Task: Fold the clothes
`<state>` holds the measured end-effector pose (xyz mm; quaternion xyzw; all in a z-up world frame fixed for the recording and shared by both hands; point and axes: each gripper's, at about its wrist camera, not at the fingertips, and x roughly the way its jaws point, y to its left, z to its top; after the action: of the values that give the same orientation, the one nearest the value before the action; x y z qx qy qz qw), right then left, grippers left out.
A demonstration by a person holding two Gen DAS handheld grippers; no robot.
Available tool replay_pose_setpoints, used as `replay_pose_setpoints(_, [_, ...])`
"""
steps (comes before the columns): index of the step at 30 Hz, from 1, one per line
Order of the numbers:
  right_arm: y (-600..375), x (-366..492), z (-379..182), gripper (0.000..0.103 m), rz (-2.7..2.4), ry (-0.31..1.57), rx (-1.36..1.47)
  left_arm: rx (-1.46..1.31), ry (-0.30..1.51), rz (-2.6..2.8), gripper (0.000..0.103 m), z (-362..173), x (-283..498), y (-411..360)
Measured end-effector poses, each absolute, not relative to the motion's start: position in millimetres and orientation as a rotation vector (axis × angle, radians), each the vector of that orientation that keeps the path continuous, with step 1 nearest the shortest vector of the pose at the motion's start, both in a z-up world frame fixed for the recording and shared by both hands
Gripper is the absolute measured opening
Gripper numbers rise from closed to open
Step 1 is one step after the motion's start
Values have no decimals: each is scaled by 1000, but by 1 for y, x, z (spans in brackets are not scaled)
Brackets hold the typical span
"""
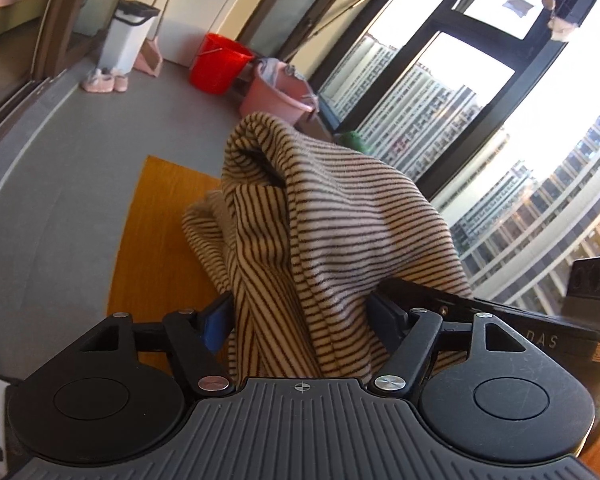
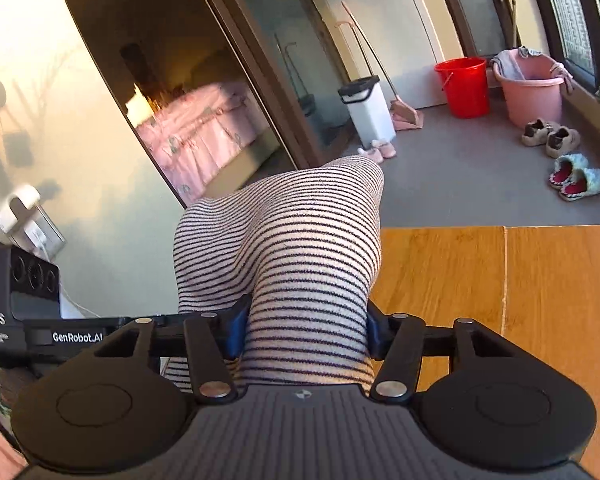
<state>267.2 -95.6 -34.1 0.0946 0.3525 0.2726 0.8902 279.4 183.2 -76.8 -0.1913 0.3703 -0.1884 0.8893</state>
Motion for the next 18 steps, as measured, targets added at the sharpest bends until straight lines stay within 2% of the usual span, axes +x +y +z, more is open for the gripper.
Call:
replay_pose_setpoints(2, [-79, 261, -45, 62, 504, 731, 70, -378, 762, -380, 78, -78, 278, 182])
replay_pose_setpoints(4, [-81, 257, -44, 66, 505, 706, 89, -363, 751, -373, 83, -79, 275, 182])
replay_pose_setpoints(10, [-106, 260, -6, 67, 518, 574, 134, -352, 737, -379, 85, -79, 274, 183])
replay_pose_setpoints(14, [-91, 281, 3, 51, 506, 568, 107, -345, 724, -389, 86, -81, 272, 185])
replay_pose_setpoints(17, [-53, 300, -22, 51, 435, 639, -74, -334, 711, -388, 86, -81, 271, 185])
replay_pose_setpoints(18, [-43, 298, -26, 54, 417, 623, -133, -330, 708, -384, 86, -81, 270, 184])
